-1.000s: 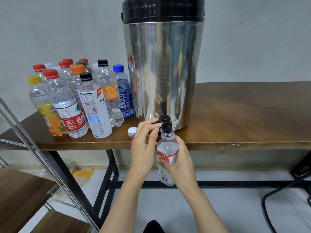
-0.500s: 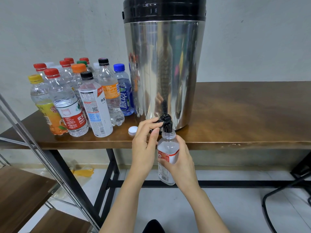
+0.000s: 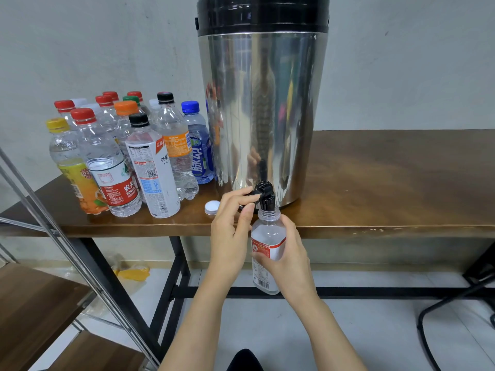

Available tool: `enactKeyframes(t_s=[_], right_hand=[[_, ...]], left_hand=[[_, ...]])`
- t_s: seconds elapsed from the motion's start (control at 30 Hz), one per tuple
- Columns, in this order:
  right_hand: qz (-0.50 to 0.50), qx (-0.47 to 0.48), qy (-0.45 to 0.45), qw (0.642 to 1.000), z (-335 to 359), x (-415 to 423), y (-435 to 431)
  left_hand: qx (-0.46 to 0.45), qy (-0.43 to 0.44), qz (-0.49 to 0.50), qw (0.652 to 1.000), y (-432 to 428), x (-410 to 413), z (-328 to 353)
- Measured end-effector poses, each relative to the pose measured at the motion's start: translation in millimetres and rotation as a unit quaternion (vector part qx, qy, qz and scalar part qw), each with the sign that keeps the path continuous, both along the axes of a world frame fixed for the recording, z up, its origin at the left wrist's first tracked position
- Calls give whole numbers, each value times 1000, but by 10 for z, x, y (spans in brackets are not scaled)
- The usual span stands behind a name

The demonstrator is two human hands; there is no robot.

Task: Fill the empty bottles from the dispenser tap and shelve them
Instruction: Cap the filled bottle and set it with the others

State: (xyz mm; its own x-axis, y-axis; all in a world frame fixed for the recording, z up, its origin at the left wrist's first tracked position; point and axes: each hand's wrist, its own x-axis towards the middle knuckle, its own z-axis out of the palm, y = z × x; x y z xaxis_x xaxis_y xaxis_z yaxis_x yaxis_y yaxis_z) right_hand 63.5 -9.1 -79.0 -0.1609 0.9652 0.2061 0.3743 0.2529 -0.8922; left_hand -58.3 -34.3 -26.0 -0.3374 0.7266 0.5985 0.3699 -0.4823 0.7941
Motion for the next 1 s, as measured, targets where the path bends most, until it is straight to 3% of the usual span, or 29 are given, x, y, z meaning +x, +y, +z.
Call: enactKeyframes(t_s=[1.0], right_hand=[[-1,-8,-9,1000,-11,-18,3]], left_hand=[[4,-5,-6,1000,5,2,0]])
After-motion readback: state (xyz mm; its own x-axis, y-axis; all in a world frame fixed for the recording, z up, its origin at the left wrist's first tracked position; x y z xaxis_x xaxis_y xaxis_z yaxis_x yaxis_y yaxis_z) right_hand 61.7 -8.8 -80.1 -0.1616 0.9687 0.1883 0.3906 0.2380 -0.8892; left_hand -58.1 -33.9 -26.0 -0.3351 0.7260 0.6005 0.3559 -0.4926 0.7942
